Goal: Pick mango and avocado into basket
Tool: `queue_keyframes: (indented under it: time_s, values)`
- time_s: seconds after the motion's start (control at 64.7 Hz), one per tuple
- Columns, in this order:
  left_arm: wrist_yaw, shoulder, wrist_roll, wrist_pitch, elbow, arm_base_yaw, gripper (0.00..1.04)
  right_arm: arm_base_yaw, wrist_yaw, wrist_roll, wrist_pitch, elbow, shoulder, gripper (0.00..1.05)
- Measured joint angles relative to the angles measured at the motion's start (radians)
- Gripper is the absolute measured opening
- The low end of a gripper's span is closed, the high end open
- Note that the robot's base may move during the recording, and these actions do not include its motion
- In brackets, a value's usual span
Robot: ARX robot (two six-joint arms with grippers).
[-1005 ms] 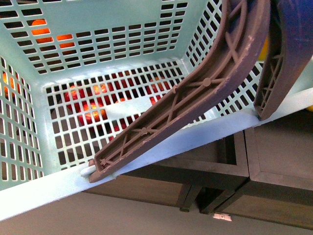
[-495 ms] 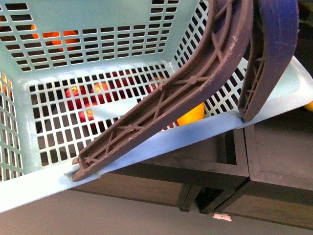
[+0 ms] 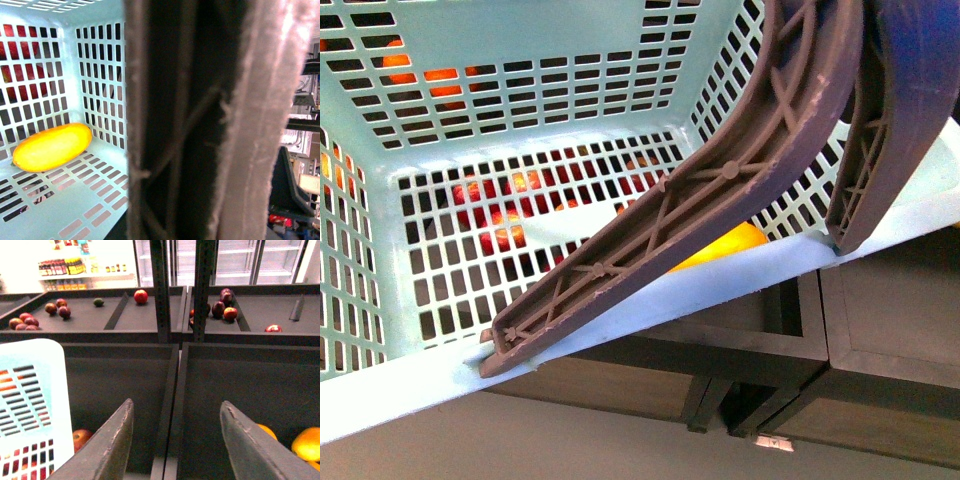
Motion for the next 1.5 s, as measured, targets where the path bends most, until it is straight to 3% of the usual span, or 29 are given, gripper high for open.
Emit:
queue_keyframes:
  time_s: [0.17, 0.34, 0.742, 1.33, 1.376, 1.5]
  values:
    - [-0.003, 0.0, 0.0, 0.0, 0.0, 0.001, 0.14, -0.045, -0.064, -0.031, 0.003, -0.095, -0.082, 0.25]
    - [-0.002, 0.0, 0.0, 0.0, 0.0, 0.001, 0.14, -0.072, -0.065, -0.042, -0.011, -0.161, -0.167, 0.02]
    - [-0.002, 0.0, 0.0, 0.0, 0.0, 0.0, 0.14, -0.072, -0.066, -0.046, -0.117, -0.27, -0.377, 0.02]
    - [-0.002, 0.0, 0.0, 0.0, 0.0, 0.0, 0.14, -0.072, -0.066, -0.047, -0.124, -0.278, -0.403, 0.93]
    - [-0.003, 0.0, 0.0, 0.0, 0.0, 0.0, 0.14, -0.072, -0.066, -0.047, -0.124, -0.278, -0.403, 0.97]
    - [0.002, 0.0, 0.0, 0.0, 0.0, -0.005, 0.14, -0.074, -0.064, -0.047, -0.124, -0.278, -0.403, 0.96]
